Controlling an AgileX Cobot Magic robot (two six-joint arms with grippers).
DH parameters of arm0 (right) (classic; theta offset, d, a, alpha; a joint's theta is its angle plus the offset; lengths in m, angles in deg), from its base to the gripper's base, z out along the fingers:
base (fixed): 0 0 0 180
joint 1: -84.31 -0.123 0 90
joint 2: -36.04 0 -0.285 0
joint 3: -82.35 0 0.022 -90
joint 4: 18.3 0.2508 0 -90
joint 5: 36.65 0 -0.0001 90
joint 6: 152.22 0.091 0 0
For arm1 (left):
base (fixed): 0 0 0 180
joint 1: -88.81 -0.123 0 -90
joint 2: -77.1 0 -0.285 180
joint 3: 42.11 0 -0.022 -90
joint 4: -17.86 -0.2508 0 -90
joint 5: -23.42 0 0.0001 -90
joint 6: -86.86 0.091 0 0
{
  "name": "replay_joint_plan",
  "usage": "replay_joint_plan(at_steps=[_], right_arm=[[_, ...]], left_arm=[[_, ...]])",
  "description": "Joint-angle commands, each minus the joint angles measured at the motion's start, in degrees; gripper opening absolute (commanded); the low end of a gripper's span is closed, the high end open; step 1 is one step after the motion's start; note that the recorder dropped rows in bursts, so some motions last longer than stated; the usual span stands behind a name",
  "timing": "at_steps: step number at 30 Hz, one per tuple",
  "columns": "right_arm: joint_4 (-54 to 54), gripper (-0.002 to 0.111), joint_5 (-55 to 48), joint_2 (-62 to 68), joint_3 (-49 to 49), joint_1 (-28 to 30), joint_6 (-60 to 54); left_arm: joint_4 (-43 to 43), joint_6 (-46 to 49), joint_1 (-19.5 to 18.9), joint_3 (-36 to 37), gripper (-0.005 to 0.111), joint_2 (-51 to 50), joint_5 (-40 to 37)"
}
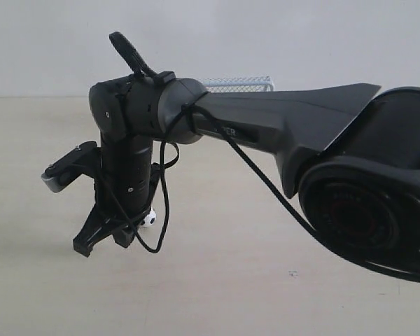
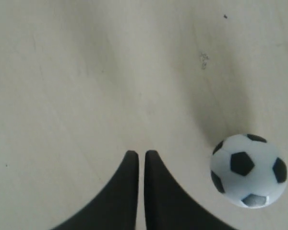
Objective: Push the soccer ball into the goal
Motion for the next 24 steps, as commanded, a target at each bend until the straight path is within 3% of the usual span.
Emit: replay_joint_plan(at_steps=[1,6,11,24], right_arm=[[-0.19,0.000,1.92,-0.17,-0.48,0.31,-0.22],[2.47,0.000,0.46,-0.16,-0.48,0.31,-1.98],[11.86,0.000,-0.69,-0.16,-0.48,0.31,-8.16],[14.59,0.000,-2.32,-0.16,-0.48,0.31,-10.34]], left_arm=[[-0.08,-0.20,-0.11,-0.22,0.006,0.13,0.23],[-0.08,-0.20,-0.11,-0.22,0.006,0.13,0.23],[-0.08,-0.20,-0.11,-0.22,0.006,0.13,0.23],[-0.08,-0.20,-0.11,-0.22,0.006,0.13,0.23]])
